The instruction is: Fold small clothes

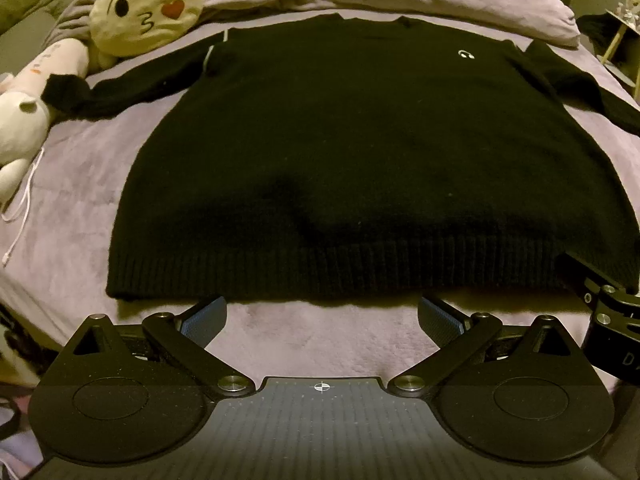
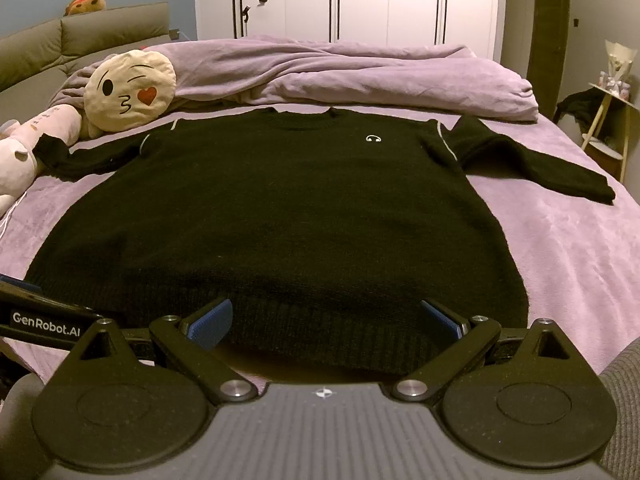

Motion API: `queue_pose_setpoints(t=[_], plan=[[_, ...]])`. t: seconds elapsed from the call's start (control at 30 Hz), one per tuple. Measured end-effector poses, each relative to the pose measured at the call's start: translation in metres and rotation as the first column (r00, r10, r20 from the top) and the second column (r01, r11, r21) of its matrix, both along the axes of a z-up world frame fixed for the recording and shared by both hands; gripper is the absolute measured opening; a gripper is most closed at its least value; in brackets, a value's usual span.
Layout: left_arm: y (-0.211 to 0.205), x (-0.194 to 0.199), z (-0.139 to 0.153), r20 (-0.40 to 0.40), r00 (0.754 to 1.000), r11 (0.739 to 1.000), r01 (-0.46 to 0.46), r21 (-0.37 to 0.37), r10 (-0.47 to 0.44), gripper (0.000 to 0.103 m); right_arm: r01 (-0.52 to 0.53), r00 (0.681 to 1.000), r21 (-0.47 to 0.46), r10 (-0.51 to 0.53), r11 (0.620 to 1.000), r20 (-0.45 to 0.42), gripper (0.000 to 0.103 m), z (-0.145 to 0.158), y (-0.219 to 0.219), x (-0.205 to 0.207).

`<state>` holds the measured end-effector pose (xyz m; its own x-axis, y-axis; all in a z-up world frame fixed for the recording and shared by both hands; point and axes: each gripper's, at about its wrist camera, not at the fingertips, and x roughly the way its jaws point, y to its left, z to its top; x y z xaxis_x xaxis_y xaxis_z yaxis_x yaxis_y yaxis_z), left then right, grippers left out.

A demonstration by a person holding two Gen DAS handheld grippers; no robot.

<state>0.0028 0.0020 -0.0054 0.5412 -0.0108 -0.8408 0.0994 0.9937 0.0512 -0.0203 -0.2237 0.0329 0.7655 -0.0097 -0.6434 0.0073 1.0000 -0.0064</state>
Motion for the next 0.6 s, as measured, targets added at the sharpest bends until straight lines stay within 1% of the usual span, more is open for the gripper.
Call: queue_pose_setpoints(t=[0.6], plan=[[-0.0016, 0.0035, -0.0004, -0.021, 1.0, 1.0, -0.006, -0.006, 0.006, 0.103, -0.002, 1.0, 0.009, 0.002, 1.0, -0.002, 0.099, -0.0005, 0.0027, 0.0017]])
